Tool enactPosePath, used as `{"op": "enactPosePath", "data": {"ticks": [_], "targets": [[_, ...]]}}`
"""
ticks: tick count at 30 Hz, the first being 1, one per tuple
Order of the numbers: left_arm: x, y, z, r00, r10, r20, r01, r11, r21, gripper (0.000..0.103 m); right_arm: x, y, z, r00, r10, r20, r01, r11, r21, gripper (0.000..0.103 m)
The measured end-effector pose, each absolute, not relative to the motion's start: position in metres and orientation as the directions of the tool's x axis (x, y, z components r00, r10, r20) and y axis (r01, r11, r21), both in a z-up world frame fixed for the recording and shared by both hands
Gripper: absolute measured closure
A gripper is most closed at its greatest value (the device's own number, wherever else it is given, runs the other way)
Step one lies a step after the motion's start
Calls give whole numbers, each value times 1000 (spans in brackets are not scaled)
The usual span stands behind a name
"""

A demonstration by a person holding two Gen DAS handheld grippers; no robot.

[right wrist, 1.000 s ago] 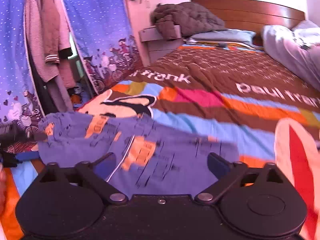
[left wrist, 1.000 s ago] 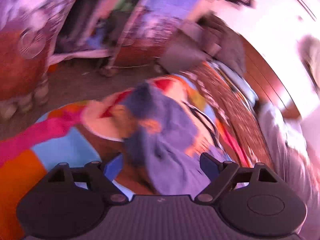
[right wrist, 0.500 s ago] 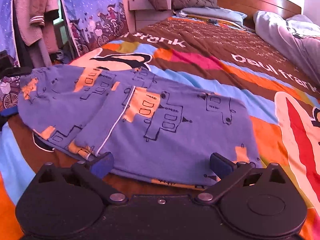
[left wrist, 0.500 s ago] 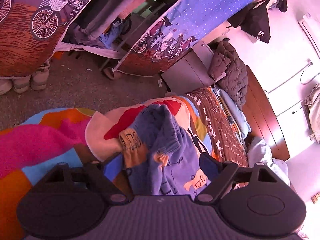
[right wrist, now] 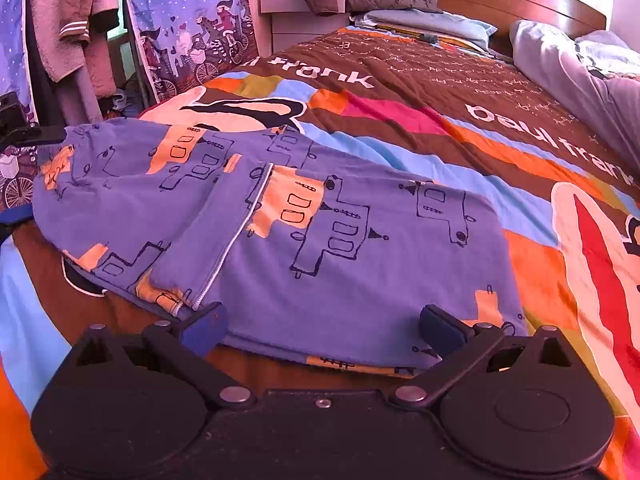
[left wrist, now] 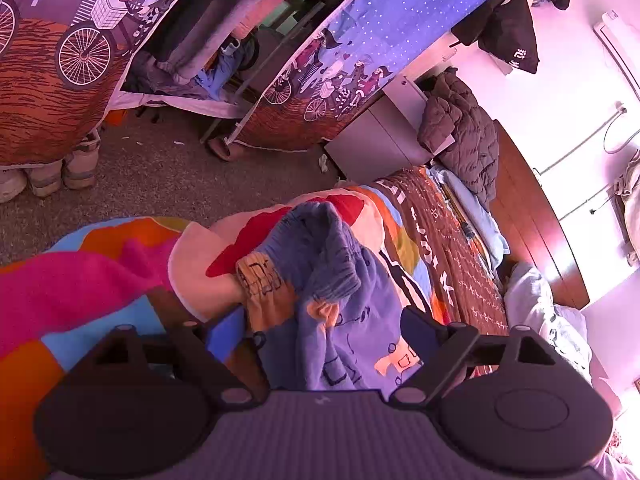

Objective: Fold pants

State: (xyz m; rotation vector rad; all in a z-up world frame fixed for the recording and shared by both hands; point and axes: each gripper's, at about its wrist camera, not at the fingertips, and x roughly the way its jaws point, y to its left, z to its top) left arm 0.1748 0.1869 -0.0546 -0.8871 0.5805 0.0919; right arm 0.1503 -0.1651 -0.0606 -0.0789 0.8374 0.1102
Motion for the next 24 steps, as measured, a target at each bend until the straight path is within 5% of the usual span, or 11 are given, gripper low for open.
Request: {"op": "enactPosePath", "data": {"ticks": [8,12,24], "targets": [[175,188,-56,845,-159,-511,-312,630,-711,14,137,-178,-43,769,79,-635,-40,996,76,1],[173,193,-61,852,-167,-496,-322,580,-748,19,151,-179,-50,735,63,-675,-6,996,87,1],[173,197,-69,830,-96,-550,-415,553,-723,82,160,-167,-65,672,38,-739,-20,999,33,1]]}}
